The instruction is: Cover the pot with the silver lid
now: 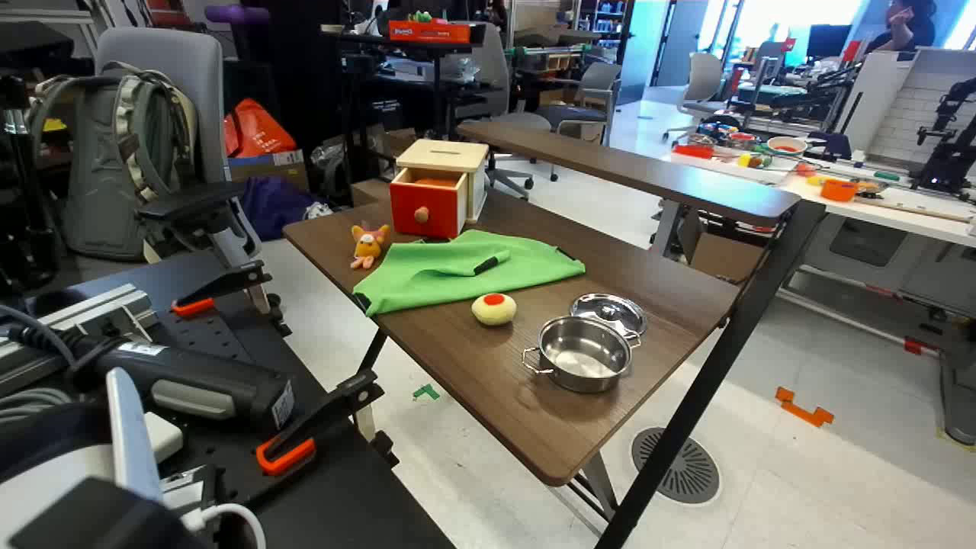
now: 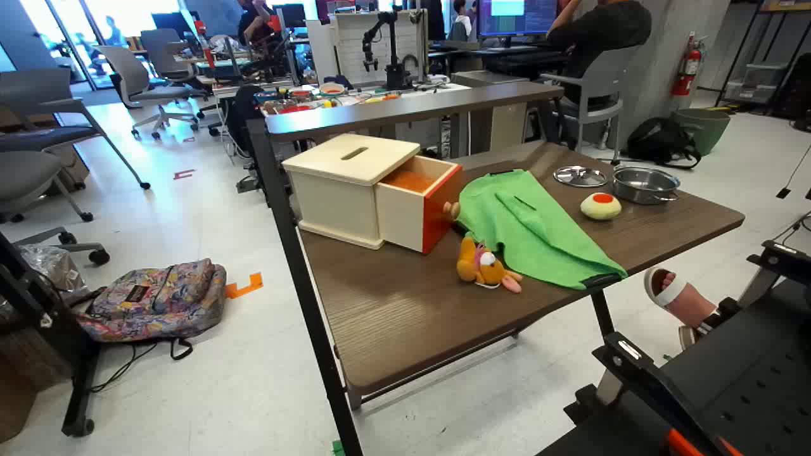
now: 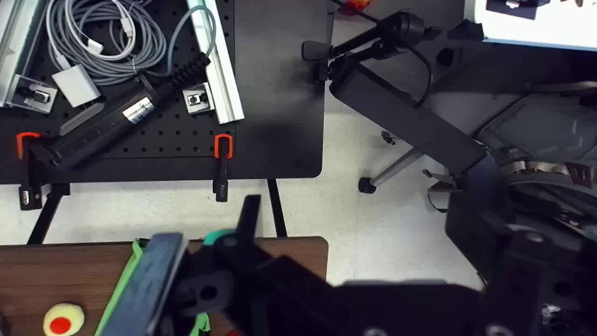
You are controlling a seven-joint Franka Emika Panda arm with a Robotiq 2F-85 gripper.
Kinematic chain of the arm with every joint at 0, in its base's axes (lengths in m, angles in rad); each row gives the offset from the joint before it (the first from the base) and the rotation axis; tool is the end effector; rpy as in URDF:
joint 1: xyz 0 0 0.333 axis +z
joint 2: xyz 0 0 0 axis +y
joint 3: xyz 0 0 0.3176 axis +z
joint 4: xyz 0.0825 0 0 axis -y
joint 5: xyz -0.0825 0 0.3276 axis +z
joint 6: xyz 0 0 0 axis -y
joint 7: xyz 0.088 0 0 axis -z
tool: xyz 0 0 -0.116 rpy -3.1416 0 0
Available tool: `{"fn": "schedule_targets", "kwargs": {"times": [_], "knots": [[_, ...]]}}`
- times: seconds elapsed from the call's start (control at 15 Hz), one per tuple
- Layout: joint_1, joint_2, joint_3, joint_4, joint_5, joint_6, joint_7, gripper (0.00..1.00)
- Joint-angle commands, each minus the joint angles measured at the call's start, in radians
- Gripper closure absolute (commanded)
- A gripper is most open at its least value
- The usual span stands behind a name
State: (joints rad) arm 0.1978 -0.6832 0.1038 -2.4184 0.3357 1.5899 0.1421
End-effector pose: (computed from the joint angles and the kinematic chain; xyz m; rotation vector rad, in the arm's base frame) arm 0.2476 0.1237 0.5343 -2.8910 -0.1448 0.2891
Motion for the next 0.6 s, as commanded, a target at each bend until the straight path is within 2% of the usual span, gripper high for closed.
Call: {"fn": "schedule_targets", "kwargs": {"times": [0.0,0.4,0.53], "knots": [[-0.028,-0.001,0.020,0.004,0.011,-0.007,-0.013,0.00],[-0.028,-0.001,0.020,0.005,0.011,-0.007,-0.013,0.00],[-0.042,0.015,0.030,0.015,-0.001,0.077,-0.020,0.00]]}}
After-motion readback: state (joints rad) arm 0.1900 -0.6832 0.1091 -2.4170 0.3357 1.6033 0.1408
